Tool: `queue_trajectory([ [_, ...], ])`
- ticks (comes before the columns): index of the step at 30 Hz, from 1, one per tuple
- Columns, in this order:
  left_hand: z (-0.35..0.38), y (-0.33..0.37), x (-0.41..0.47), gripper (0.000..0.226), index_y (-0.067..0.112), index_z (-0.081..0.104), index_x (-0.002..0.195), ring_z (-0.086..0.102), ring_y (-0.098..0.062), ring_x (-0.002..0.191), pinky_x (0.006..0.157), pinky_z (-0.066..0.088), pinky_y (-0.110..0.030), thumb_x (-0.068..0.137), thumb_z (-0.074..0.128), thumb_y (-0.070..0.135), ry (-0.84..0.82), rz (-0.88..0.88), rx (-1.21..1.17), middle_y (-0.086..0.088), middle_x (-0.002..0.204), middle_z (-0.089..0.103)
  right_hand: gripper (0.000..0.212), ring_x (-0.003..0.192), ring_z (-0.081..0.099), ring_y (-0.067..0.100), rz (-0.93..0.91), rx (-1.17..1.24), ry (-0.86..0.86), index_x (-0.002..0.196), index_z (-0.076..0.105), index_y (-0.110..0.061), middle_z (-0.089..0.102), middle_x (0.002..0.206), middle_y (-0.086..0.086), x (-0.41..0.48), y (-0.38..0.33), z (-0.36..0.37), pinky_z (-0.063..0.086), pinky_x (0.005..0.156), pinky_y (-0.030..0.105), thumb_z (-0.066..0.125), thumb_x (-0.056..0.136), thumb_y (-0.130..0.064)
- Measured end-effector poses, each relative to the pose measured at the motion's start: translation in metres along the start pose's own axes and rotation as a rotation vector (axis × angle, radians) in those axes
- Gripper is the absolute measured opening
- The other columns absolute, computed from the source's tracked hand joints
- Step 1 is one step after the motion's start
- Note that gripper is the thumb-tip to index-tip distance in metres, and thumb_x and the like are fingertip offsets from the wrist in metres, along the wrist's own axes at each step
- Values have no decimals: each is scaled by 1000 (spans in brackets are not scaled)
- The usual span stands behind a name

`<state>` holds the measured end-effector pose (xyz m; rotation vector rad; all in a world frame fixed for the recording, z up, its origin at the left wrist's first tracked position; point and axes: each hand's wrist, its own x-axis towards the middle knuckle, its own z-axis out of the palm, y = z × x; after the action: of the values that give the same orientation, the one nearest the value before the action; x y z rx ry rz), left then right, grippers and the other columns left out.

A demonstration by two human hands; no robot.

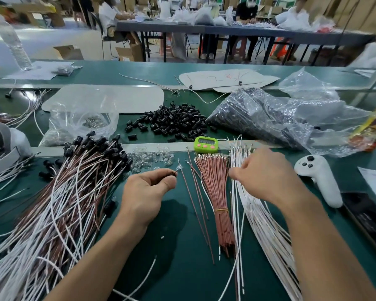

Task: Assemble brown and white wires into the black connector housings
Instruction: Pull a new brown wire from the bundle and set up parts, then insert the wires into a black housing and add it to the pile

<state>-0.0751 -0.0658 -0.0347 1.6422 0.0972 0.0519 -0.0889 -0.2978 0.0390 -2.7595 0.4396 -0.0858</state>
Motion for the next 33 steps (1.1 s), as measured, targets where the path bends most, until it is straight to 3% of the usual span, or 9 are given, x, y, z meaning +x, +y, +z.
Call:
queue_trajectory([
  [2,2,0,0,13,17,82,91,59,6,54,61,47,-5,84,80,5,1,-30,-34,10,72,76,48,61,54,19,71,-215,-94,69,48,-17,53,66,-1,-14,6,7,32,50,28,68,86,-58],
  [5,2,2,-2,12,14,82,92,55,6,48,57,46,-4,84,80,4,-19,-53,-59,10,68,73,46,73,48,25,86,-244,-98,75,37,-21,45,76,-2,-28,9,22,37,61,32,67,91,-51],
  [7,1,3,-2,13,14,81,93,54,5,47,57,45,-5,84,79,5,-33,-61,-63,9,68,73,35,76,49,28,88,-211,-67,80,38,-19,46,81,1,-28,11,25,39,66,33,67,92,-36],
  [10,0,5,-4,12,14,81,93,52,5,45,55,43,-6,85,79,5,-44,-58,-56,7,68,73,24,69,49,25,97,-182,-80,77,41,-16,47,75,0,-29,12,21,36,58,32,62,87,-21],
  [17,1,4,-4,11,15,81,91,45,3,40,47,37,-6,85,78,6,-76,-62,-38,5,66,71,20,64,47,22,97,-237,-50,73,39,-19,44,70,0,-27,14,19,35,57,32,56,82,-11],
  [21,1,3,-3,11,15,81,92,44,2,39,46,37,-6,85,78,7,-74,-66,-27,5,66,71,9,75,55,29,127,-165,41,77,49,-16,47,71,1,-19,19,19,41,65,33,54,84,-13],
  [27,1,0,-1,11,17,82,91,42,0,40,45,36,-7,85,79,9,-79,-77,-25,7,64,69,29,60,61,26,145,353,277,70,68,-9,68,64,9,-14,24,16,50,58,35,57,94,-20],
  [30,0,0,-2,11,20,82,89,47,0,43,50,40,-7,84,79,10,-67,-53,-25,8,66,71,23,48,52,17,167,970,161,79,68,-7,73,65,8,-1,11,3,44,48,30,57,98,-12],
  [33,0,3,-4,14,24,81,87,70,-1,70,71,52,-14,86,79,10,-16,10,7,8,79,79,12,41,51,12,191,1318,-64,95,64,-4,73,65,10,14,-10,-4,38,38,21,55,102,-7],
])
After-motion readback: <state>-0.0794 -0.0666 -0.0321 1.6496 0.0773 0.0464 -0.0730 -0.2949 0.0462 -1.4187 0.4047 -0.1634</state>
